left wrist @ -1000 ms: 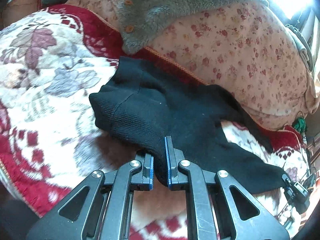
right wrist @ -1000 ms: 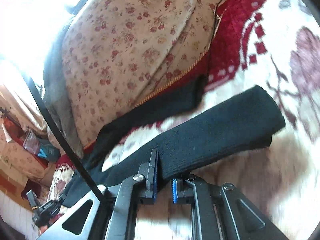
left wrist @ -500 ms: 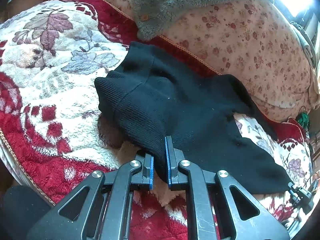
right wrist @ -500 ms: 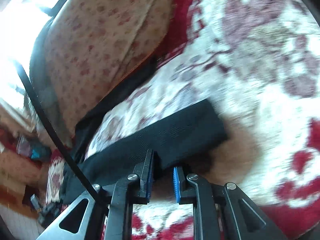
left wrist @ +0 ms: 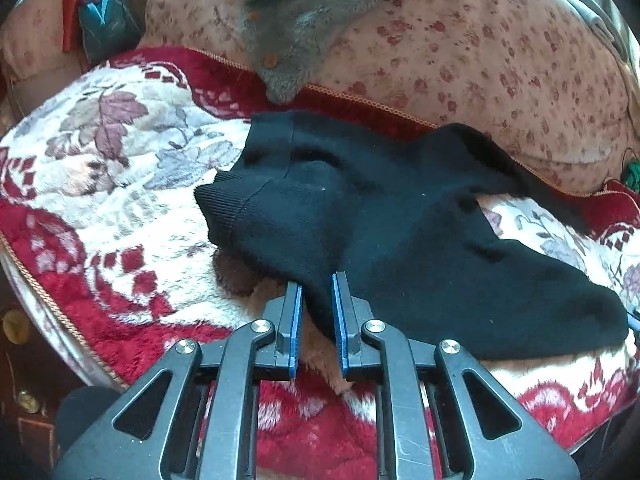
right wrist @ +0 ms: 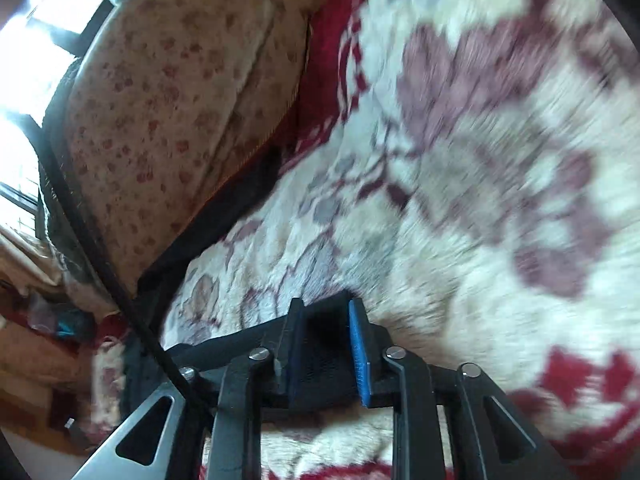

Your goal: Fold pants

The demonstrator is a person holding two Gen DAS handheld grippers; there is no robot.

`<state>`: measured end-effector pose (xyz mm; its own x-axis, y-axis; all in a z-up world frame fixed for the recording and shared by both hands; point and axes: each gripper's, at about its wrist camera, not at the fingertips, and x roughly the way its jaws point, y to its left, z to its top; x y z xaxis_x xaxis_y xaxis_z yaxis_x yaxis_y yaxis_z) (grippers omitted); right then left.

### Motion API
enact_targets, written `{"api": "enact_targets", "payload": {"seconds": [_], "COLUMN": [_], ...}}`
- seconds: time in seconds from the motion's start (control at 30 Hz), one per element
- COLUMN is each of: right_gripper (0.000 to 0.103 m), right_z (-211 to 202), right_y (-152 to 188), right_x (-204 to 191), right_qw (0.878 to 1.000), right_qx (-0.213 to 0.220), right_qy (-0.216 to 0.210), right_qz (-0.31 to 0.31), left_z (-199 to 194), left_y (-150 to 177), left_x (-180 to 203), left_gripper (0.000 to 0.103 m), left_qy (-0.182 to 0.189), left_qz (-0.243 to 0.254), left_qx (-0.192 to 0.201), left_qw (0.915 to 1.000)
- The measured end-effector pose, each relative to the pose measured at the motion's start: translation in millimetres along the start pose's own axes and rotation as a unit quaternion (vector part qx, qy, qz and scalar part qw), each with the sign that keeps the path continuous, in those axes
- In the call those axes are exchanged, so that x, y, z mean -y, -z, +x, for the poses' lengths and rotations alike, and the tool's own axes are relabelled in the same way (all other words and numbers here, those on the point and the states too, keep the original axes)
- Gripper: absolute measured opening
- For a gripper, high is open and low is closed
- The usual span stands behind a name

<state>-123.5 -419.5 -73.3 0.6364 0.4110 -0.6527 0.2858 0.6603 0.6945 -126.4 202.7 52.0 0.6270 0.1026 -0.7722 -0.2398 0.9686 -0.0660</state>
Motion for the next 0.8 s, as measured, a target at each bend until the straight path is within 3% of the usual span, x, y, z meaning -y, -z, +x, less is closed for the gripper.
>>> {"api": "enact_targets", "payload": {"seconds": [0.2,0.27,0.3,0.4,0.5,0.57,0.63,0.73,0.8], "right_gripper": [0.026,0.043,0.048,0.049,0.041,0.030,0.026,0.023,0.022], "right_z": [5,5,7,13,8,-3,-13,-21,-22], "right_y": [-8,-10,-10,-4,4,11,16,21,25], "right_x": [11,10,9,1,-20,-33,-40,-43,-45], "right_qw": [0.999,0.999,0.999,0.999,0.995,0.989,0.984,0.980,0.976], "right_qx": [-0.021,-0.025,-0.029,-0.047,-0.030,-0.008,0.006,0.009,0.008], "right_qy": [-0.033,-0.026,-0.025,-0.018,0.004,0.010,0.007,0.004,0.004], "right_qz": [0.023,0.014,0.012,-0.021,-0.096,-0.150,-0.177,-0.200,-0.216], "left_z": [-27,-31,-33,-34,-25,-16,-6,12,21], "left_y": [-1,-6,-9,-17,-27,-30,-32,-33,-32], "left_x": [18,33,45,79,119,149,182,233,265], "left_gripper": [0.012,0.014,0.023,0.049,0.050,0.050,0.050,0.050,0.050], "left_qy": [0.006,0.035,0.053,0.123,0.186,0.207,0.226,0.257,0.285], "left_qz": [0.029,0.048,0.058,0.082,0.107,0.134,0.169,0.226,0.261], "left_qx": [0.022,0.026,0.031,0.032,0.013,0.000,-0.008,-0.022,-0.032], "left_qw": [0.9993,0.9979,0.9964,0.9885,0.9767,0.9690,0.9594,0.9395,0.9217]}}
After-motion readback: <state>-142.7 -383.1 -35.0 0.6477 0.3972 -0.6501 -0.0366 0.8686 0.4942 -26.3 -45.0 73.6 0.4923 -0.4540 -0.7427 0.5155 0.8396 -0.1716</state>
